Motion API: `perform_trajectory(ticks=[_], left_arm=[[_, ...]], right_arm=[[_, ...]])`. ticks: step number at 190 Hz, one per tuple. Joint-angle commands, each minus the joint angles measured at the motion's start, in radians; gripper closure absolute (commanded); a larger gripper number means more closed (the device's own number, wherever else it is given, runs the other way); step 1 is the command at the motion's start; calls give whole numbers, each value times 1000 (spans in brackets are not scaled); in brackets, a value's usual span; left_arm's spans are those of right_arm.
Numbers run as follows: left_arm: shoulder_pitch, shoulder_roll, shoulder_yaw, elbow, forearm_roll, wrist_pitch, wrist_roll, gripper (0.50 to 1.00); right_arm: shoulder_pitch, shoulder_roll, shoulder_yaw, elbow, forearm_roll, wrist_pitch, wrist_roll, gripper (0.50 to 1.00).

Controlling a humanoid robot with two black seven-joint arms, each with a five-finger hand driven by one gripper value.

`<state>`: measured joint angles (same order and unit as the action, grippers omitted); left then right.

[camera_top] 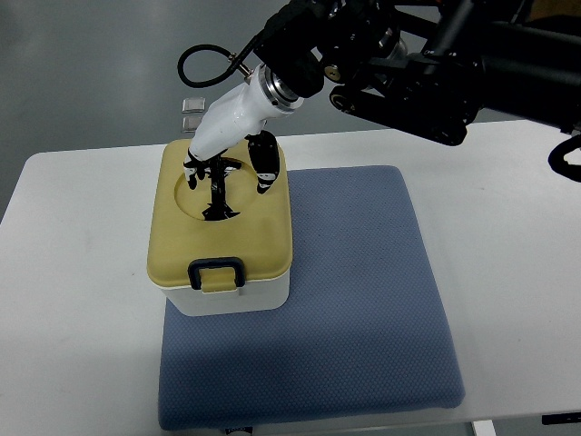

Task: Open white storage box with right hand
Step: 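Lower the right hand onto the black lid handle and grasp it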

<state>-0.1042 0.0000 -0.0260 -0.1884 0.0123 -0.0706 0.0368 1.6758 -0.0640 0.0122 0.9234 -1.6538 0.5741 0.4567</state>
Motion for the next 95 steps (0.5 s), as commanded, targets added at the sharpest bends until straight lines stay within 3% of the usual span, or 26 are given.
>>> perform_trajectory(ticks=[1,22,57,95], left_arm=[[0,0,0,1,0,0,0,500],[0,0,0,1,0,0,0,500],[0,0,0,1,0,0,0,500],[0,0,0,1,0,0,0,500]], right_arm=[[-1,13,0,0,-4,-10,-1,728],[-4,19,0,0,-11,-14,-1,799],[-4,24,0,0,-14,-34,-1,816],[-5,55,-1,-2,-20,-34,-1,879]])
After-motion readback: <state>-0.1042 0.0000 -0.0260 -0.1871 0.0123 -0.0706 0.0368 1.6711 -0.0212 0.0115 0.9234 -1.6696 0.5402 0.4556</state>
